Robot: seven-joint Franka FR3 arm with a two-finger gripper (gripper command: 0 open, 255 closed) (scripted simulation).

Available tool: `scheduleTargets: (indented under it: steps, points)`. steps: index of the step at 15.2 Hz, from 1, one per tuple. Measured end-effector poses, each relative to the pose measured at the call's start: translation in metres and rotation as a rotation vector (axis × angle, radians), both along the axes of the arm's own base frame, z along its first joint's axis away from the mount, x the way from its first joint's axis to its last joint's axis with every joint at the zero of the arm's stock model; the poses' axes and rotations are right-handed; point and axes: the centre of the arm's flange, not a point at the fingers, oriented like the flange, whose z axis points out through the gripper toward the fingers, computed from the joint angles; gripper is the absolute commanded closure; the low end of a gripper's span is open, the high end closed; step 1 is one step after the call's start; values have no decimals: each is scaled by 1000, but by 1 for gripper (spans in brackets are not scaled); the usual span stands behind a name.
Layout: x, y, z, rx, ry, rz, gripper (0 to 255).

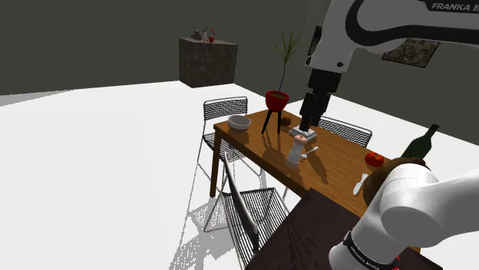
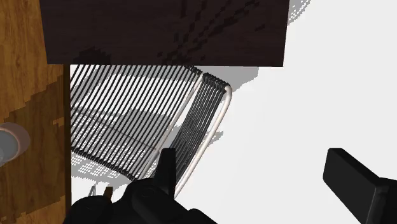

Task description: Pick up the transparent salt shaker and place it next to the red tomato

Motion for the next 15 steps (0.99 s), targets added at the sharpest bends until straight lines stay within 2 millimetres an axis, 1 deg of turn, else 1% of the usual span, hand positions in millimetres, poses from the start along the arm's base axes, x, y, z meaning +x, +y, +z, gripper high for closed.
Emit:
scheduleTargets:
  steps: [1,2,4,6,8,10,11,13,15]
  points:
    - [0,0,0,0,0,0,0]
    - [1,-4,-4,-4,0,1,0]
    - [7,-18,-14,-18,0,4,0]
    - [12,-38,-31,-34,1,7,0]
    - [18,-54,-43,-51,1,11,0]
    - [28,-70,-58,-69,1,16,0]
    - [31,-78,-68,-78,1,18,0]
    - [32,-99,-81,-95,1,22,0]
    - [41,-118,-91,-113,0,27,0]
